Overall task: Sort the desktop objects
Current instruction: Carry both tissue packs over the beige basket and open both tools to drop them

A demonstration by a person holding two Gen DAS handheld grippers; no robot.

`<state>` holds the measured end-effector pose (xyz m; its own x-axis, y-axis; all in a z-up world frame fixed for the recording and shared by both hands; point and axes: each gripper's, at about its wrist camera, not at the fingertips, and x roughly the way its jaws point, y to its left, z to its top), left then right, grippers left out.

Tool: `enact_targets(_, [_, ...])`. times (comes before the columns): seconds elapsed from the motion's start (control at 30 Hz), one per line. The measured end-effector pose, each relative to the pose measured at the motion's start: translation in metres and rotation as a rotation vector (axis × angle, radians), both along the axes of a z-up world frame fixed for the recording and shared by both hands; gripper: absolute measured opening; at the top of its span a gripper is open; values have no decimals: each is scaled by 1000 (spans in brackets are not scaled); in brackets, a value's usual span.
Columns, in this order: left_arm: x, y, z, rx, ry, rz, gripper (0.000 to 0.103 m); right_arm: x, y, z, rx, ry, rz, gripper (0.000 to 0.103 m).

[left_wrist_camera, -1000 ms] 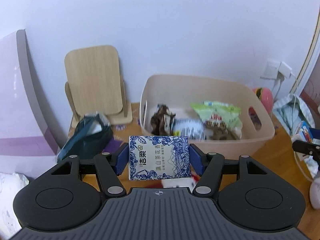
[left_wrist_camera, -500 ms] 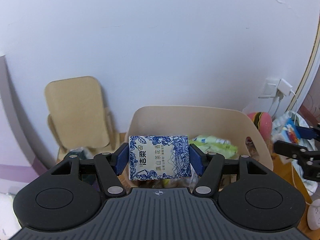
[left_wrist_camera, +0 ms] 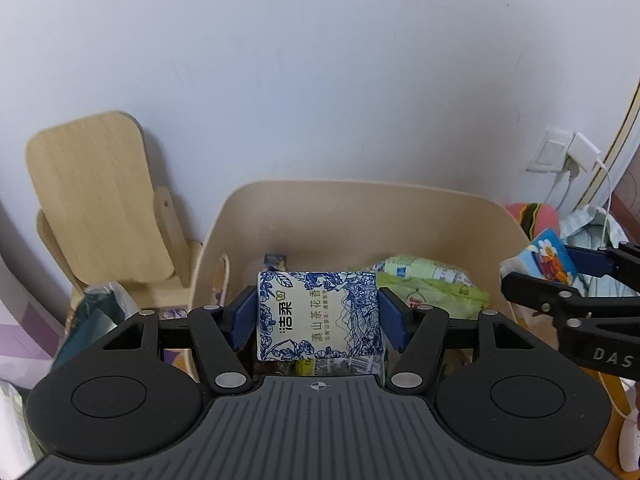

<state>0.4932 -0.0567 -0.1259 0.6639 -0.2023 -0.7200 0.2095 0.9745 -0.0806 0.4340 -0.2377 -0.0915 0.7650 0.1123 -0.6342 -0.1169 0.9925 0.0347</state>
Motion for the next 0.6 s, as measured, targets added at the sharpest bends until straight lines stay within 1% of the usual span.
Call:
enact_targets(0.2, [9,-7,-20,31,53,-13,64,8,4,-16,-19,40,3,62])
enact_targets(0.3, [10,-10,-28,67,60,-38,64,10,8,-21,-34,52,17,62])
enact_targets(0.43, [9,-11,-34,111,69,-77,65,13,16,-26,-75,73,72,63])
enact_targets(0.5, [8,-11,-33,131,78,-78,67,13,20,-27,-102,79,93,70])
enact_targets(0.57, [6,-12,-29,137,69,-83,71,10,20,-26,-99,69,105,71])
enact_targets(0.6, [4,-11,-27,136,58,-89,72,9,20,-24,-90,62,109,76])
